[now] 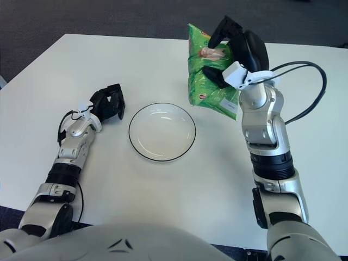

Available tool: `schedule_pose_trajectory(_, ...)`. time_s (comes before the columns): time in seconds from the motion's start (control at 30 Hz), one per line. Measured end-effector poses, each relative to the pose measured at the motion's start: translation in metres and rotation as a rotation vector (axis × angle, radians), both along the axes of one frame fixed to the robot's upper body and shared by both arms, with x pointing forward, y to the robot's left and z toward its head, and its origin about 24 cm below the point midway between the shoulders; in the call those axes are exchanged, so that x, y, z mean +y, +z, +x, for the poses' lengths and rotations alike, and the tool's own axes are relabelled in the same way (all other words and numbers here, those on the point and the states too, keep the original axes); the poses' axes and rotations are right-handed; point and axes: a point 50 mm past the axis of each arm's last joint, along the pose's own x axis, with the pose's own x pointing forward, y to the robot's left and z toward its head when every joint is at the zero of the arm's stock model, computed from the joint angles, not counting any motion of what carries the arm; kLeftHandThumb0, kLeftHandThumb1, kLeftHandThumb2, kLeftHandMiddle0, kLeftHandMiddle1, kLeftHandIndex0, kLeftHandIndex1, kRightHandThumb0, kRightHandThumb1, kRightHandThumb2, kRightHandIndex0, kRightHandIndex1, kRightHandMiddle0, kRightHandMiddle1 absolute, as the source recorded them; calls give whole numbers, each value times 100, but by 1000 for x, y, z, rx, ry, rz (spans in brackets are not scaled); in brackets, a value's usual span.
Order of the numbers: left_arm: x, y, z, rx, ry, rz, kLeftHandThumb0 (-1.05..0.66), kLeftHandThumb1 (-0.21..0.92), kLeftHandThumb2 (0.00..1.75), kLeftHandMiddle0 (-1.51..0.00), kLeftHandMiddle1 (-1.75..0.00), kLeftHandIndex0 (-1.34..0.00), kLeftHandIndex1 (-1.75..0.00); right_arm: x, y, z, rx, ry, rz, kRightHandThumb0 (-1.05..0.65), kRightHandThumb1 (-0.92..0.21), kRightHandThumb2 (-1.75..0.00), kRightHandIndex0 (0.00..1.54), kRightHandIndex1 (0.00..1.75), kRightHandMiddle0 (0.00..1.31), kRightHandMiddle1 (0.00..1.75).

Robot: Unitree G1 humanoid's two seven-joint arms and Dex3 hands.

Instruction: Put the snack into the plate.

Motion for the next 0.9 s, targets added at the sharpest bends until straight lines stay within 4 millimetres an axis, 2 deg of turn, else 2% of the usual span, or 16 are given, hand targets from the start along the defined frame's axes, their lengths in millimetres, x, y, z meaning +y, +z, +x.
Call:
schedule_pose_trajectory(0.27, -3, 0, 0, -1, -4, -6, -41, 79, 85, -128, -175, -89, -175, 11, 3, -1, -19, 79, -39, 0, -7, -161, 79, 174, 58, 175)
schedule_pose_trajectory(0.5, -4, 0, 0, -2, -3, -8, -40, 79, 85, -129, -175, -89, -175, 23, 1, -3, -27, 154, -66, 0, 5, -173, 87, 175, 67, 174)
schedule_pose_trajectory(0.9, -5, 0, 0, -3, 1, 3, -41, 80, 85, -130, -175, -90, -175, 44, -8, -3, -9, 260, -85, 0, 7, -175, 88, 175, 71, 172)
